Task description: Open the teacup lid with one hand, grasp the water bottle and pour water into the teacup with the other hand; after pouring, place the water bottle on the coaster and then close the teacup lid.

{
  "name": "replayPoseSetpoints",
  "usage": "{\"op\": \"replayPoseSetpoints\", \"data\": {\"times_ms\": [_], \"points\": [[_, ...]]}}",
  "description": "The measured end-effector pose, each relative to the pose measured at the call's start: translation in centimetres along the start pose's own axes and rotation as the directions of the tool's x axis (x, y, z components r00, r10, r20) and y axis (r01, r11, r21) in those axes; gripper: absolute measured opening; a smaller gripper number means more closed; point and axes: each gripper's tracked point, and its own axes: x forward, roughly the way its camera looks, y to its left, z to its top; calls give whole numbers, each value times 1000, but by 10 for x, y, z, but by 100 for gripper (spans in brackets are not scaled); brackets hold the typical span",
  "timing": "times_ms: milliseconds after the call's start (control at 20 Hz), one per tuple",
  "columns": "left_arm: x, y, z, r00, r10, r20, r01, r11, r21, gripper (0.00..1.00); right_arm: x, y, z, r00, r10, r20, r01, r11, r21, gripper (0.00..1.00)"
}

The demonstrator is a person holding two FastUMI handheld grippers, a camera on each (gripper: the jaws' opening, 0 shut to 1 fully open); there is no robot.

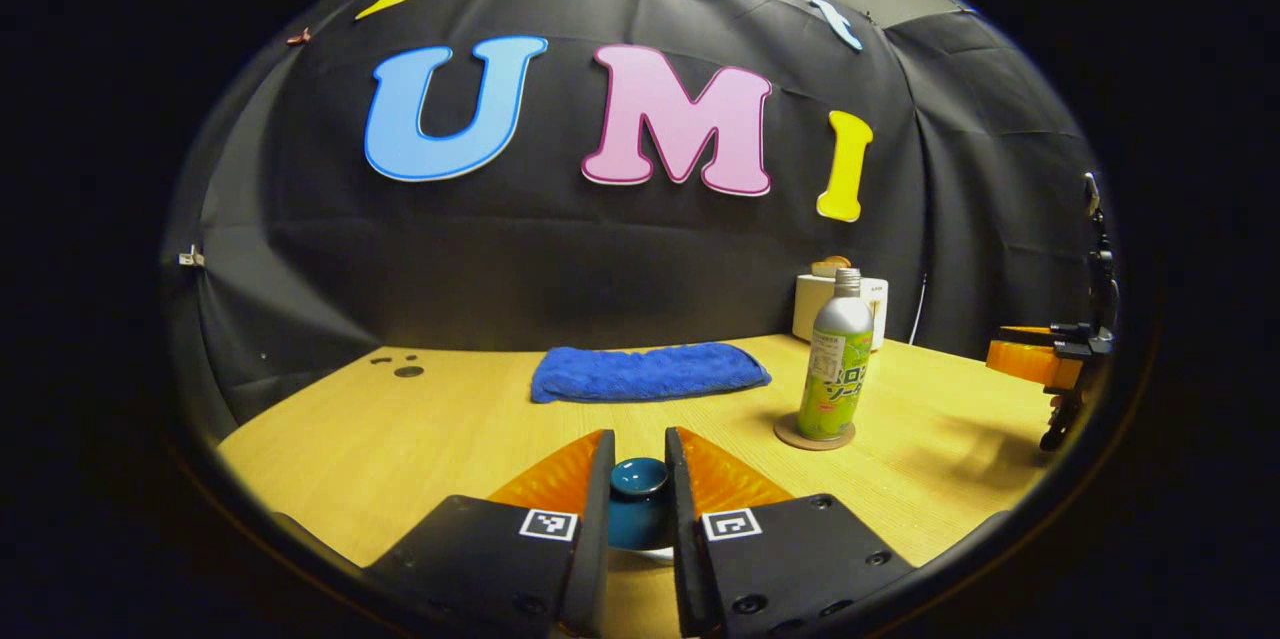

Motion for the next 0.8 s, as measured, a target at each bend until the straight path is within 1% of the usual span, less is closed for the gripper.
{"op": "replayPoseSetpoints", "data": {"times_ms": [300, 550, 700, 800], "points": [[9, -14, -16, 999, 5, -45, -4, 1000, 29, 31, -2, 12, -8, 999, 40, -7, -40, 999, 2, 99], [16, -23, -23, 998, 15, -67, -9, 996, 87, 31, -4, 18, -18, 998, 54, -23, -54, 998, 16, 99], [18, -20, -27, 995, 46, -83, -36, 991, 126, 31, -5, 24, -20, 997, 78, -30, -77, 997, 21, 99], [20, -18, -27, 994, 63, -87, -51, 990, 133, 30, -5, 26, -26, 995, 90, -47, -89, 996, 24, 99]]}}
